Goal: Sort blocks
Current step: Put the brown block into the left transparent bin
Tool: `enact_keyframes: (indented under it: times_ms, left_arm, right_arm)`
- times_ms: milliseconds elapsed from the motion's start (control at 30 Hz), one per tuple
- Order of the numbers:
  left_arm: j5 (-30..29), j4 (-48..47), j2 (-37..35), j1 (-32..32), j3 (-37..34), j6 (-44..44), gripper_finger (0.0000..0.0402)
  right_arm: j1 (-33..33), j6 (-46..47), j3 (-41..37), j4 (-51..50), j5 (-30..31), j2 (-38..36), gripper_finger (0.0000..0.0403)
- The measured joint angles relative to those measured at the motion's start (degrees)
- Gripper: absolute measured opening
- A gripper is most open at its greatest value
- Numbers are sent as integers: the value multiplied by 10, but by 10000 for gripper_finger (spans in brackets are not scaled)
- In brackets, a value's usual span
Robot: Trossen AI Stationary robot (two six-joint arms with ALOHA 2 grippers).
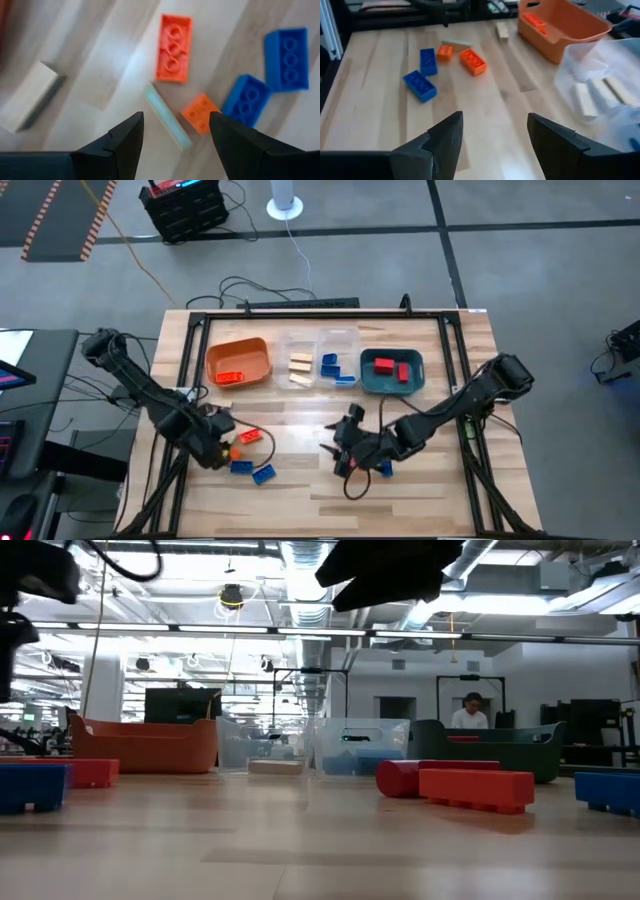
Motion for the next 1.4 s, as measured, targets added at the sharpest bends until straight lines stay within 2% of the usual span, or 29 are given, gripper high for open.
enact_keyframes:
  times_ms: [133,300,500,700,800,1000,1100,1233,1400]
  left_arm:
    - [-23,0,14,-28,0,-11,222]
    - [-79,21,50,-8,0,24,222]
    - [-85,24,104,34,0,83,222]
    - [-89,34,112,42,0,113,222]
    - [-64,32,101,37,0,87,222]
    - [16,22,86,33,0,-22,222]
    - [16,1,103,32,0,-49,222]
    - [-17,-27,122,32,0,-69,222]
    - [-19,-20,129,36,-2,-72,222]
  right_arm:
    - [8,6,37,-2,-1,49,256]
    - [7,-33,126,-7,-2,99,256]
    - [14,-80,210,-8,-1,124,256]
    - [29,-78,222,8,32,124,256]
    - [36,-77,222,18,40,124,256]
    - [51,-65,222,16,46,124,256]
    - [57,-64,222,18,47,124,256]
    - [60,-64,222,14,47,124,256]
    - [60,-64,222,14,47,124,256]
